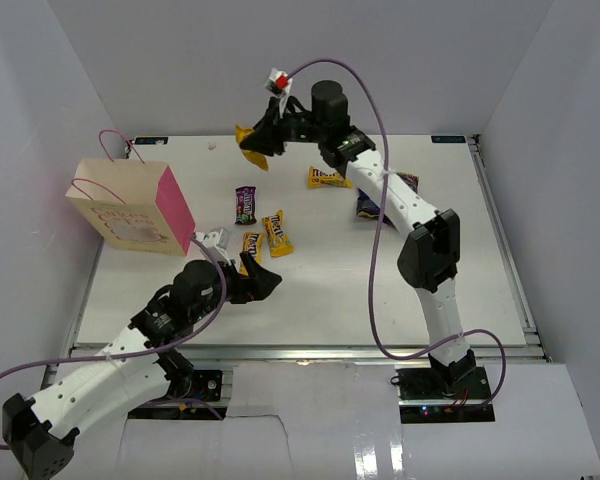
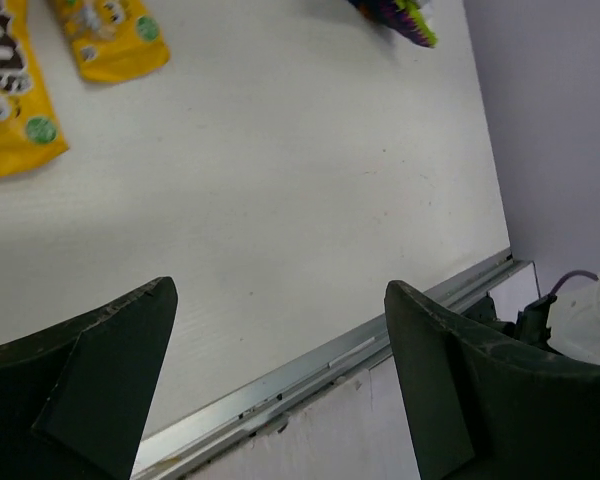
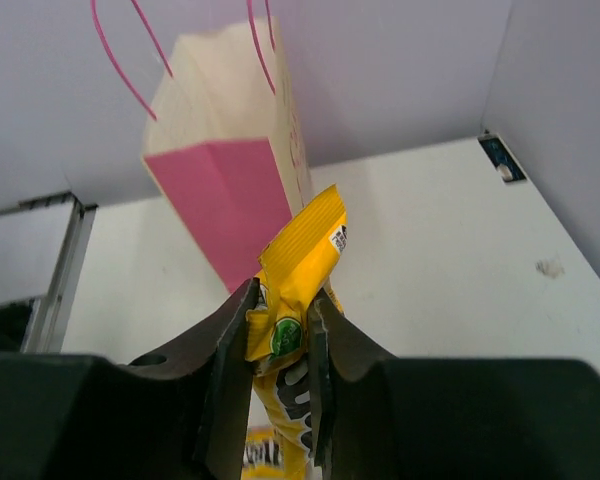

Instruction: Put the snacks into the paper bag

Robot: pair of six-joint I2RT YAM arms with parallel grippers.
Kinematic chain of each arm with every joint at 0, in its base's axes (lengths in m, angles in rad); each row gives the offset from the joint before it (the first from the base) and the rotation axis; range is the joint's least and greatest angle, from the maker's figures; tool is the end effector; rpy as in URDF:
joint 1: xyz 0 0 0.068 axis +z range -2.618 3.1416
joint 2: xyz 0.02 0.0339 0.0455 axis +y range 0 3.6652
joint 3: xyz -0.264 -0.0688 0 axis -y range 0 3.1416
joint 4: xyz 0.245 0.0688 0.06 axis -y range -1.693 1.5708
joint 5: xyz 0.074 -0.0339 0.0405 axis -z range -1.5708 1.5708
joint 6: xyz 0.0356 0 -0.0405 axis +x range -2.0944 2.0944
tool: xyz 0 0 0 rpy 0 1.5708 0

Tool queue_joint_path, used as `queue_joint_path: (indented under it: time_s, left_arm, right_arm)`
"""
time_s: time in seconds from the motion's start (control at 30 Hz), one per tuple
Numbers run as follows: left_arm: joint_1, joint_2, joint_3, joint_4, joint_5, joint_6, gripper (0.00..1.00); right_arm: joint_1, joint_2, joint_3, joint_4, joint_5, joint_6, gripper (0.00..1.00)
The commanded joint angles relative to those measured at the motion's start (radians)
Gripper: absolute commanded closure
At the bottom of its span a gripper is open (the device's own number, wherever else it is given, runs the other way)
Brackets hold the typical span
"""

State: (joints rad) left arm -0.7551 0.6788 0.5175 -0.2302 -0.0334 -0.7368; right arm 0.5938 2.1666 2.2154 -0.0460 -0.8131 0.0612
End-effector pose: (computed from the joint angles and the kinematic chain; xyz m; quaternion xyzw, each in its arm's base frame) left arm 0.1226 -0.1138 0.2573 -0.0017 0.8311 -0.3671 0.4178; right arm 0.4069 0.3059 0.4042 -0.4408 0.5520 0.4736 0.5260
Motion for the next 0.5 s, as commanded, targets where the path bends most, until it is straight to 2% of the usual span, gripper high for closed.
queue_joint_path:
  time_s: [0.0, 0.1, 0.27, 0.47]
  left_arm:
    - [-0.004, -0.062, -0.036, -0.198, -0.134, -0.208, 0.05]
    - [-0.003, -0.111, -0.065, -0.224, -0.117, -0.268, 0.05]
    - [-0.003, -0.159, -0.103, -0.244, -0.089, -0.297, 0.05]
    - [-0.003, -0.197, -0.119, -0.259, -0.065, -0.303, 0.05]
  right_arm:
    - [0.092, 0.054, 0.113, 0.346, 0.167, 0.163, 0.89]
    - [0.168, 0.128, 0.205, 0.474, 0.286, 0.200, 0.92]
    - [0.285, 0.193, 0.245, 0.679, 0.439, 0.206, 0.92]
    - [0.389, 0.266, 0.294, 0.791, 0.610, 0.125, 0.92]
